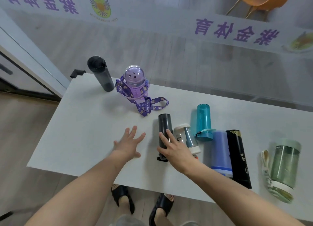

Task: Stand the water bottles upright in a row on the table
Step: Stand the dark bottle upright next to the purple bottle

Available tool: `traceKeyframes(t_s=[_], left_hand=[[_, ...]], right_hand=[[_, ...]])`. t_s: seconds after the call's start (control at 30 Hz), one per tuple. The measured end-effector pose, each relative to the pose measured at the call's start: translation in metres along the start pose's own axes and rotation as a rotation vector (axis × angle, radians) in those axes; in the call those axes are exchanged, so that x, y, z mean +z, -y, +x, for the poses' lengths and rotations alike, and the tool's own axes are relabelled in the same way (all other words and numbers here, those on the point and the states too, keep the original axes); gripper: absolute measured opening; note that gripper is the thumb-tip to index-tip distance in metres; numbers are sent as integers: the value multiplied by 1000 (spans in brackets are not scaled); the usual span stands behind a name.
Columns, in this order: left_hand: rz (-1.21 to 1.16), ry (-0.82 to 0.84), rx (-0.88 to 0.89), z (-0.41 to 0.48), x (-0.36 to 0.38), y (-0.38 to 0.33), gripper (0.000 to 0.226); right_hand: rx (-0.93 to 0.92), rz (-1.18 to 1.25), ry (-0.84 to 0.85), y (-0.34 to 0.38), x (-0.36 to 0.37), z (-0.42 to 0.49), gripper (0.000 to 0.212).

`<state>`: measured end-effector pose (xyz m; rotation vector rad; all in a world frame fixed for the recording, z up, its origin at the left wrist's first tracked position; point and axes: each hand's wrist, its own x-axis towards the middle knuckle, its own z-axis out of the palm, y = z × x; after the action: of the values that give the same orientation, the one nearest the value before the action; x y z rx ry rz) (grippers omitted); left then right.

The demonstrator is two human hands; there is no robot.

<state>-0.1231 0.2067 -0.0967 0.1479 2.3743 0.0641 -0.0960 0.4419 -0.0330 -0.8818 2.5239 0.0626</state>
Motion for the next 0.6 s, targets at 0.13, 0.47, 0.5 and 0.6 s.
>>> traceKeyframes(t_s=[0.13, 0.47, 0.5, 0.6], left_hand=[[-23, 11, 9, 1, -1, 2, 100], [-13, 18, 8, 0, -1, 1, 99], [-15, 16, 11, 0, 0, 1, 99], [-11, 12, 13, 1, 0, 2, 99]], right_hand=[[86, 100, -32, -3, 6, 9, 43], [115, 58, -4, 14, 11, 16, 34], [121, 63, -16, 14, 13, 18, 28], [133, 130, -61, 10, 17, 21, 30]])
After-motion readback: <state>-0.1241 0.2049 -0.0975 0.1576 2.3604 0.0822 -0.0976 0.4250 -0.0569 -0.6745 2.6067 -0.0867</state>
